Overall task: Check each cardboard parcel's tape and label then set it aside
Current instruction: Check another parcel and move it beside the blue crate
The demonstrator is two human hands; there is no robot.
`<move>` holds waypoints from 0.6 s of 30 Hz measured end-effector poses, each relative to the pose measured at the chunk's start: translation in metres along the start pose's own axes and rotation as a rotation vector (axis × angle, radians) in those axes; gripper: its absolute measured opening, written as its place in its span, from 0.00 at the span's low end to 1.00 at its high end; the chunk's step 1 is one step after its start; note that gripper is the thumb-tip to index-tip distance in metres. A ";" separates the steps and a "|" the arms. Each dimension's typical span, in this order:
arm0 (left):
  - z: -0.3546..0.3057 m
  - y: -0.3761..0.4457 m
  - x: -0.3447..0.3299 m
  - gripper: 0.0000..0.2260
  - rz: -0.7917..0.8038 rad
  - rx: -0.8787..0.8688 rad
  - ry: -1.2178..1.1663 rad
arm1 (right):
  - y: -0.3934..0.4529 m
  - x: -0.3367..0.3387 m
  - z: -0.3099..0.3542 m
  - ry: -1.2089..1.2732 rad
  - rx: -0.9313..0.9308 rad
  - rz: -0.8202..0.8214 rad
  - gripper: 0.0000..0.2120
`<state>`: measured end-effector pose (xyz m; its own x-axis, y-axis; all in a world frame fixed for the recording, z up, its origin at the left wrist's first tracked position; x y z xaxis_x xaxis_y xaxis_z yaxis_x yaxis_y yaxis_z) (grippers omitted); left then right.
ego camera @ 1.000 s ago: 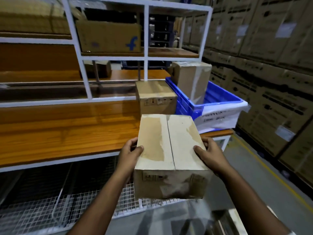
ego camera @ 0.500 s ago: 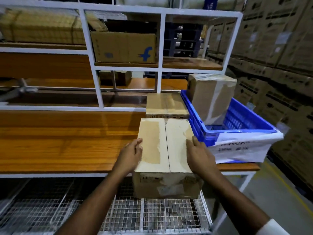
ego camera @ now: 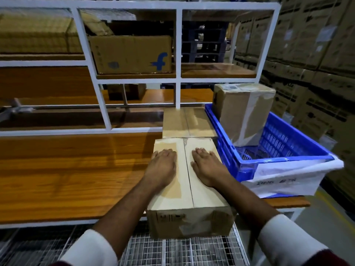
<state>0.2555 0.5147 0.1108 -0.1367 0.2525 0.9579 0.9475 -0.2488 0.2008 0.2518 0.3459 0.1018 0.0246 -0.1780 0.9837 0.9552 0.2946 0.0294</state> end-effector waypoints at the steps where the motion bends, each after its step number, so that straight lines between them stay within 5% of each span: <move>1: -0.003 0.009 -0.004 0.20 0.024 -0.013 0.027 | 0.010 -0.002 0.000 -0.021 0.007 0.014 0.27; 18: -0.007 0.058 -0.021 0.24 0.072 -0.093 0.122 | 0.064 -0.007 0.001 -0.111 0.028 0.048 0.27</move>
<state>0.3118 0.4887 0.1037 -0.1093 0.1169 0.9871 0.9259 -0.3492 0.1439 0.3122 0.3666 0.0973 0.0356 -0.0584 0.9977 0.9450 0.3267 -0.0146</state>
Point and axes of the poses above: each hand's wrist, its own y-axis towards the middle knuckle, its own x-axis out of the back of the hand, z = x × y, the point moved 4 cm from there along y, towards the middle knuckle, and after that the axes turned 3 degrees about z, right-handed, at the moved point
